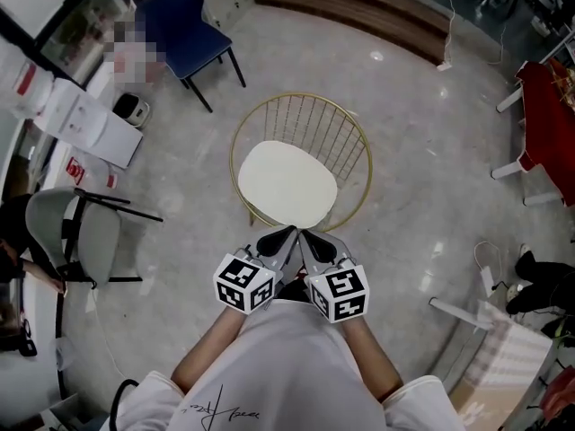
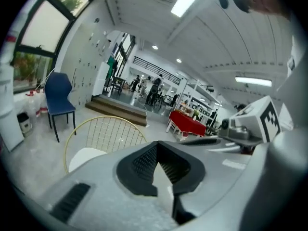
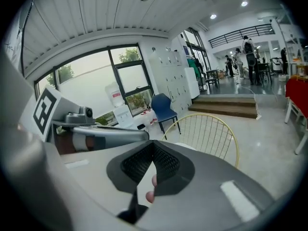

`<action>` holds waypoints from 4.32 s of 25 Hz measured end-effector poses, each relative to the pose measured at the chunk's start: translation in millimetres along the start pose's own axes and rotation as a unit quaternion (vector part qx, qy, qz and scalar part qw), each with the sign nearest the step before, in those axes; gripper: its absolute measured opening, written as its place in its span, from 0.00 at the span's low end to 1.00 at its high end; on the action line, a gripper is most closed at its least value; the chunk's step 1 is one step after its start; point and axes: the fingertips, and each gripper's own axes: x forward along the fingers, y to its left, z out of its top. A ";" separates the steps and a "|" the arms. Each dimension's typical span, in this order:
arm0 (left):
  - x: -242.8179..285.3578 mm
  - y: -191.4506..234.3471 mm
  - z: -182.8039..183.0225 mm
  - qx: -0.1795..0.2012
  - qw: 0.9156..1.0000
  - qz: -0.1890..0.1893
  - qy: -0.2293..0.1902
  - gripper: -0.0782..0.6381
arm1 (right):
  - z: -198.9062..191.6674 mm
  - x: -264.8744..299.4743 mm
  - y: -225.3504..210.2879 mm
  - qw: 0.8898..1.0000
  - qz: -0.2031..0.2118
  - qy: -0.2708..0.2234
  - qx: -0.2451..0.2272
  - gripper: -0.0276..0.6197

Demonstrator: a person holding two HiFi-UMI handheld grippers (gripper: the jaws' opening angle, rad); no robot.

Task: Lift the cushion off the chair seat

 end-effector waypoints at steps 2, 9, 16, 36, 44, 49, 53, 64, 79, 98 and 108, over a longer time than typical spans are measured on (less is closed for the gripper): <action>2.4 4.3 7.4 -0.019 1.000 -0.002 -0.008 0.11 | 2.7 3.1 -1.6 1.000 -0.001 -0.002 0.003 0.06; 6.5 26.9 4.2 0.007 1.000 -0.007 0.021 0.11 | 9.3 23.7 -12.3 1.000 -0.018 0.008 0.017 0.06; 20.3 83.2 32.0 0.017 0.999 -0.016 0.029 0.11 | 33.7 56.8 -34.4 0.997 -0.060 0.005 0.039 0.06; 62.4 205.6 70.0 0.046 0.991 -0.095 0.087 0.11 | 48.4 155.0 -55.2 0.968 -0.166 0.001 0.187 0.09; 89.3 239.0 53.2 0.063 0.986 -0.094 0.123 0.11 | 17.2 167.0 -64.9 0.956 -0.191 0.019 0.223 0.09; 92.7 255.1 32.6 0.055 0.982 -0.092 0.154 0.13 | -11.8 170.5 -72.7 0.949 -0.208 0.039 0.233 0.09; 97.7 267.7 13.4 0.055 0.979 -0.086 0.174 0.14 | -37.8 173.6 -80.5 0.941 -0.219 0.051 0.254 0.09; 120.4 294.5 -18.9 0.069 0.972 -0.069 0.213 0.19 | -79.3 177.8 -106.7 0.925 -0.255 0.066 0.274 0.07; 135.6 341.2 -81.9 0.048 0.965 -0.024 0.256 0.27 | -144.2 195.9 -142.2 0.915 -0.259 0.084 0.298 0.11; 173.5 399.3 -145.4 0.025 0.955 0.022 0.293 0.41 | -218.4 219.8 -188.5 0.895 -0.285 0.111 0.325 0.19; 187.7 433.7 -170.3 0.030 0.949 0.072 0.307 0.53 | -257.3 240.3 -200.8 0.888 -0.285 0.128 0.337 0.23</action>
